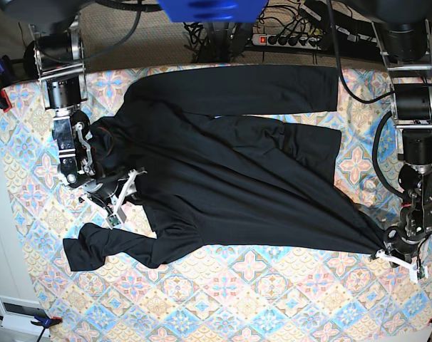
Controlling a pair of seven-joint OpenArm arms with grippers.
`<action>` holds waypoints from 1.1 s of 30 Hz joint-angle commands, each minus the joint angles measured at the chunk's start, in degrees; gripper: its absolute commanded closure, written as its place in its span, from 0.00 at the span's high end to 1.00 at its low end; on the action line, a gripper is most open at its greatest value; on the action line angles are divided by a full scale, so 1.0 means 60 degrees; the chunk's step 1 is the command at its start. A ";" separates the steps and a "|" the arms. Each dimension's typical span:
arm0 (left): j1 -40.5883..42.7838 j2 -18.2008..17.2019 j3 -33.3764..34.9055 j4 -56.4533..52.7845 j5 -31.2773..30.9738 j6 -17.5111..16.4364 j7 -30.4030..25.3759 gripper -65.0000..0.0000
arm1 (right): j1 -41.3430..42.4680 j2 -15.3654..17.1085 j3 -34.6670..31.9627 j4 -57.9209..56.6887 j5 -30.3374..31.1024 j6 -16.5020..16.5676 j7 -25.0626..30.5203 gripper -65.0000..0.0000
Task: Layout the t-shirt on the table in an organized manner, then fold the t-shirt properly
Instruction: 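Release the shoulder with the right gripper and grasp the hem corner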
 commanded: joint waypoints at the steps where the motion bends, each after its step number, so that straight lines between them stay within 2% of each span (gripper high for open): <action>1: -0.0229 -0.0183 -0.0074 0.0146 -0.0023 -0.0004 -0.0286 0.00 | 0.0157 0.0154 -0.0069 -0.0077 0.0045 -0.0006 0.0183 0.39; 10: -0.0068 -0.0154 -0.0074 0.0146 -0.0023 -0.0004 -0.0286 0.00 | 0.0714 0.0154 -0.0596 -0.1718 0.0030 -0.0006 0.0974 0.36; 13: 0.0020 -0.0154 -0.0074 0.0146 -0.0023 -0.0004 -0.0286 0.00 | 0.0978 0.0154 -0.0596 -0.2128 0.0030 -0.0006 0.0989 0.23; 16: 0.0079 -0.0154 -0.0074 0.0146 -0.0023 -0.0004 -0.0286 0.00 | 0.1285 0.0154 -0.0538 -0.2582 0.0030 -0.0006 0.1355 0.00; 23: 0.0357 -0.0154 -0.0088 0.0146 -0.0067 -0.0004 -0.0301 0.00 | 0.2077 0.0432 -0.0523 -0.3447 0.0030 -0.0035 0.2762 0.00; 33: 0.0665 -0.0154 -0.0088 0.0146 -0.0067 -0.0004 -0.0316 0.00 | 0.3703 0.0403 -0.0523 -0.5117 0.0030 -0.0079 0.4256 0.00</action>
